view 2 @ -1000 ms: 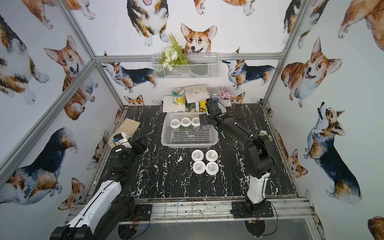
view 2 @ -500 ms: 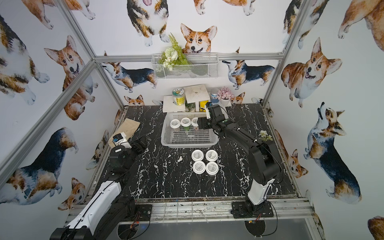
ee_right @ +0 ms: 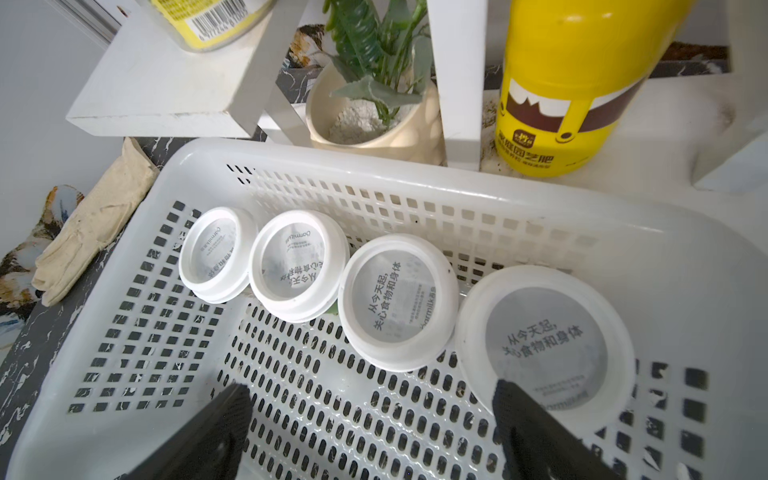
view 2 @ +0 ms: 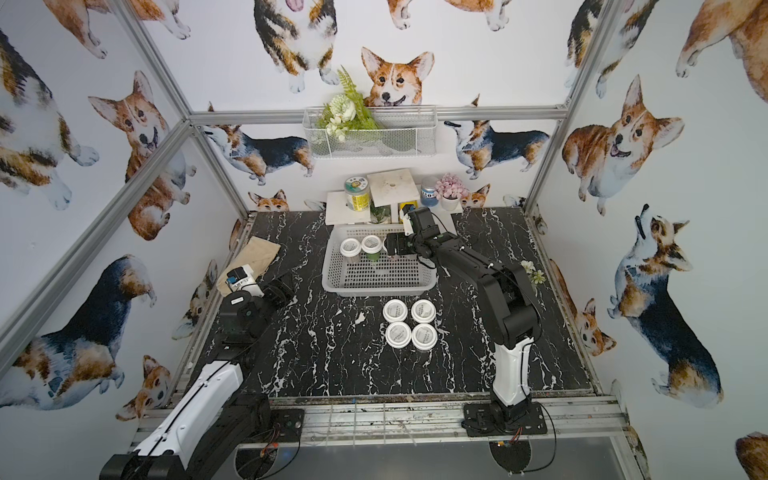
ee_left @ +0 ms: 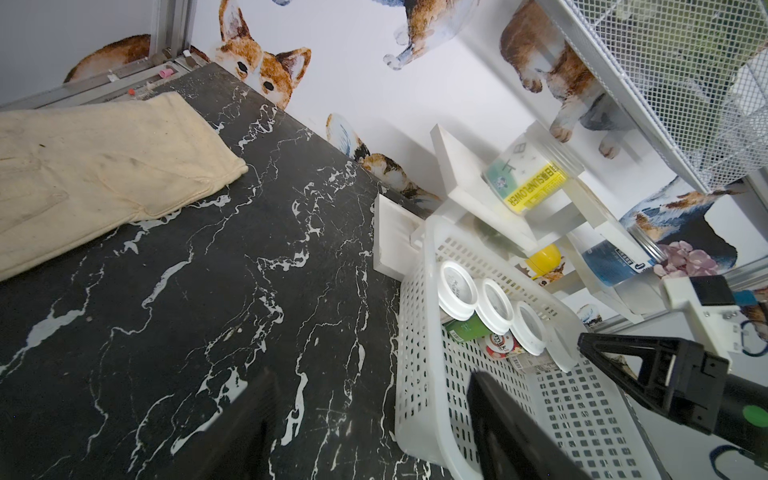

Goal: Put the yogurt in the basket
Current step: Place the yogurt in the basket.

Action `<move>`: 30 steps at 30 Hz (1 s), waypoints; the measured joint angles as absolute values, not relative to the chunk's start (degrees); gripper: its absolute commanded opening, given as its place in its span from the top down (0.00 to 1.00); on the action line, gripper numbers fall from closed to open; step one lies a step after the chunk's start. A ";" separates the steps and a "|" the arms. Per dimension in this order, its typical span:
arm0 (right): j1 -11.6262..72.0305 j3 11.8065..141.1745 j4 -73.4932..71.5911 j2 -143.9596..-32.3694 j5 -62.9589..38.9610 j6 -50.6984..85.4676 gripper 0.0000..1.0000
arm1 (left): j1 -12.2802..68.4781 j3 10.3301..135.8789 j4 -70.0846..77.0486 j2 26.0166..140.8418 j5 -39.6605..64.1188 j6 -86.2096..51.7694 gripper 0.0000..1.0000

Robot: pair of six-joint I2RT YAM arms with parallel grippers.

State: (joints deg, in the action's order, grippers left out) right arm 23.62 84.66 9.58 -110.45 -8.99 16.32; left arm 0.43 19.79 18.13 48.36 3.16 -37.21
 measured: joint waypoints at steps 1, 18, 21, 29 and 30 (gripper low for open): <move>23.62 84.68 9.58 -110.63 -9.19 16.34 0.04 | 0.43 19.79 18.13 48.38 3.16 -37.21 0.23; 23.75 84.93 8.73 -113.21 -11.33 17.56 0.04 | 0.43 19.79 18.13 48.36 3.16 -37.19 0.23; 23.88 84.93 8.69 -113.58 -11.31 17.56 0.04 | 0.43 19.79 18.13 48.36 3.16 -37.19 0.23; 23.88 84.95 8.38 -114.39 -11.09 17.54 0.04 | 0.43 19.79 18.13 48.36 3.16 -37.19 0.23; 23.88 84.97 8.38 -114.50 -11.09 17.54 0.04 | 0.43 19.79 18.13 48.38 3.16 -37.19 0.23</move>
